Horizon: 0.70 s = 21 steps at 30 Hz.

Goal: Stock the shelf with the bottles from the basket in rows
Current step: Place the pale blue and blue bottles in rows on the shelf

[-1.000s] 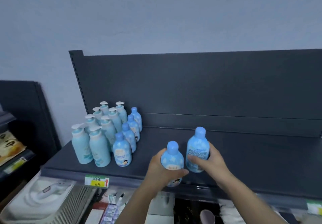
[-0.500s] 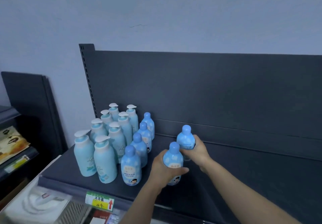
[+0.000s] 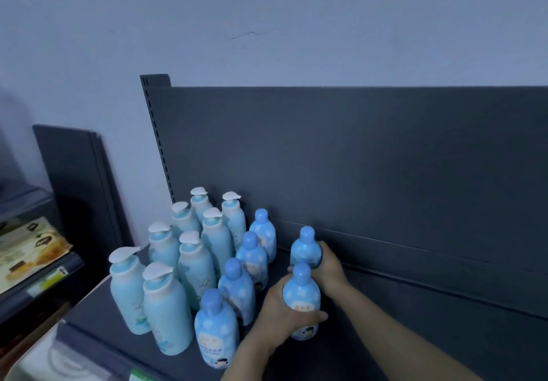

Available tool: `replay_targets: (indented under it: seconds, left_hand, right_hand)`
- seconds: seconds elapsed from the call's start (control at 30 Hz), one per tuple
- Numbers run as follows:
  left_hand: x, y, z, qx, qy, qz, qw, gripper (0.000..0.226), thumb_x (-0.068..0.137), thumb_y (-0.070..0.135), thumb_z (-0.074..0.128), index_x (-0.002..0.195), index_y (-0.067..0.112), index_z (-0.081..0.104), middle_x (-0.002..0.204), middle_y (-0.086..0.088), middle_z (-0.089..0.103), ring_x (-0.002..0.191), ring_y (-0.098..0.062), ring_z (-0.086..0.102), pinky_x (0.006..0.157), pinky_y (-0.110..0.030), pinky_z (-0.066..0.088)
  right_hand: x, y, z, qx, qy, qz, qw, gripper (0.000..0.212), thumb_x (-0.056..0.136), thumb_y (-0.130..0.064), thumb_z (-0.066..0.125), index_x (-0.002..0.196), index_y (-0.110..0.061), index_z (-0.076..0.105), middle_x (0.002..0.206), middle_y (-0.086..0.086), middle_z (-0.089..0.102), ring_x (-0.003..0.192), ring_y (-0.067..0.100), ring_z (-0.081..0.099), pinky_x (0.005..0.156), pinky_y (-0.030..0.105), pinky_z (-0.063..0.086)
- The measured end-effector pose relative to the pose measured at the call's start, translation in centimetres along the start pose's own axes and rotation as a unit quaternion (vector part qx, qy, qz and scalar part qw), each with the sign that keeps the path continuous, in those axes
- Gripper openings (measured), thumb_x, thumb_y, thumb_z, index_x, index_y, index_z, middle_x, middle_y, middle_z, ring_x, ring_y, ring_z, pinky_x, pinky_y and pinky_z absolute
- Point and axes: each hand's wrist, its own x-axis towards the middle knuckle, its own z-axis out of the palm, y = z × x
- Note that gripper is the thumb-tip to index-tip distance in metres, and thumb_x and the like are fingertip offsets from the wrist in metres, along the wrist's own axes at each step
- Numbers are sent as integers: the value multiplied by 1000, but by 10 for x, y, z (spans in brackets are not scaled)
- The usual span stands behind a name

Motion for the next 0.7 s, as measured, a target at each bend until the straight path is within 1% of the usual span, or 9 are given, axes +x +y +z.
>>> replay_targets:
  seconds: [0.1, 0.2, 0.3, 0.33, 0.4, 0.43, 0.5, 0.63, 0.7]
  left_hand:
    - [-8, 4, 3, -19, 22, 23, 999, 64, 50, 17, 90, 104, 24, 57, 97, 5, 66, 87, 3, 62, 76, -14, 49]
    - [-23, 3, 21, -73, 150, 34, 985, 83, 39, 13, 92, 110, 22, 50, 105, 7, 61, 92, 7, 59, 74, -9, 48]
    - [-29, -1, 52, -117, 263, -5, 958, 95, 39, 6, 92, 120, 22, 45, 113, 9, 57, 102, -6, 60, 85, -18, 50]
    - [-26, -1, 60, -130, 289, -19, 948, 92, 41, 3, 91, 118, 23, 45, 111, 7, 58, 101, -9, 60, 86, -22, 51]
    - [-17, 4, 69, -155, 338, -44, 927, 75, 48, -5, 84, 105, 27, 47, 99, 3, 61, 89, -11, 63, 73, -18, 53]
    - [-11, 8, 70, -158, 355, -53, 920, 67, 51, -6, 81, 96, 30, 46, 91, 1, 62, 81, -13, 64, 66, -18, 52]
    - [1, 11, 67, -149, 367, -56, 917, 61, 52, -5, 79, 85, 32, 43, 82, -2, 62, 72, -17, 63, 61, -21, 51]
    - [19, 10, 52, -105, 358, -80, 924, 55, 56, 2, 79, 85, 30, 42, 84, 0, 62, 73, -12, 61, 63, -19, 46]
    - [27, 10, 46, -90, 350, -89, 928, 53, 59, 5, 78, 89, 29, 42, 85, 0, 62, 74, -12, 62, 64, -19, 46]
  right_hand:
    - [-13, 1, -3, -36, -8, -56, 998, 31, 66, -42, 64, 76, -16, 52, 69, -4, 59, 65, 9, 58, 63, 27, 50]
    - [-28, 7, -11, -19, -45, -69, 996, 46, 61, -32, 78, 100, -27, 54, 90, -8, 68, 83, 8, 67, 69, 27, 54]
    - [-25, 12, -17, -31, -56, -81, 995, 53, 59, -24, 81, 105, -27, 54, 94, -8, 68, 88, 7, 66, 68, 21, 48]
    - [-25, 12, -16, -26, -54, -81, 995, 53, 57, -24, 80, 104, -26, 55, 92, -8, 69, 86, 7, 66, 67, 20, 47]
    - [-23, 13, -12, -3, -51, -75, 996, 47, 58, -20, 77, 101, -23, 57, 85, -8, 68, 79, 5, 66, 64, 20, 48]
    - [-22, 13, -11, 4, -52, -75, 996, 43, 62, -15, 76, 100, -22, 58, 82, -7, 68, 76, 5, 65, 63, 20, 48]
    - [-18, 13, -10, 11, -56, -77, 995, 37, 68, -9, 74, 99, -21, 58, 82, -7, 66, 76, 5, 64, 64, 20, 48]
    - [-7, 11, -7, -7, -64, -101, 993, 42, 71, -8, 75, 107, -21, 56, 98, -4, 67, 91, 10, 64, 70, 20, 48]
    - [-2, 10, -7, -16, -68, -114, 991, 43, 70, -8, 75, 106, -22, 55, 100, -6, 67, 92, 8, 64, 72, 18, 48]
